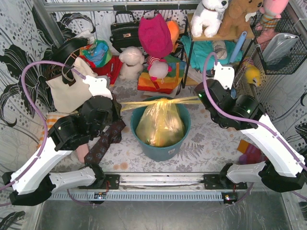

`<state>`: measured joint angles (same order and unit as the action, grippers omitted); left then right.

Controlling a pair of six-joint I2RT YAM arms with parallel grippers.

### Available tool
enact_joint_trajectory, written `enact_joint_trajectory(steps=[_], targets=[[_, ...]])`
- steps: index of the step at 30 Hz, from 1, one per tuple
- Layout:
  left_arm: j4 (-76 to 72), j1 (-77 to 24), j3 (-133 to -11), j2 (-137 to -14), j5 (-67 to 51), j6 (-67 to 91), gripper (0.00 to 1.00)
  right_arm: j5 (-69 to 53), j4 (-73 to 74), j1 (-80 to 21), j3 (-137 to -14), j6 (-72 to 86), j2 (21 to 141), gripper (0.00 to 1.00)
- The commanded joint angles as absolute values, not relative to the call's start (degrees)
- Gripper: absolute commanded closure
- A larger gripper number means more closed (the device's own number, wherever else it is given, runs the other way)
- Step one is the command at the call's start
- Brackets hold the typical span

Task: Tie the trash bag

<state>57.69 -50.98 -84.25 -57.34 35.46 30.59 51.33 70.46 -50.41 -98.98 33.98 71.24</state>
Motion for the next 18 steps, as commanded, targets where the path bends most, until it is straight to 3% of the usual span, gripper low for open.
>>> enact_joint_trajectory(steps=[1, 14, 16, 18], targets=[[64.12, -49.48, -83.97, -54.93, 44.38, 28.59, 1.0, 59.6, 77.91, -48.32, -98.47, 31.03, 70.13, 1.0], [57.97, -49.48, -73.45, -52.75, 37.81, 30.78, 1.0, 53.25, 72.07, -48.25, -87.02, 33.07, 65.71, 1.0], [57.64, -49.48, -73.84, -52.75, 37.62, 30.81, 0.95, 52.22, 71.48, -48.25, -87.37, 32.32, 65.38, 0.97], [57.46, -49.48, -74.48, -52.76, 37.28, 30.76, 0.82, 51.06, 71.08, -48.23, -88.06, 31.85, 65.16, 0.87]])
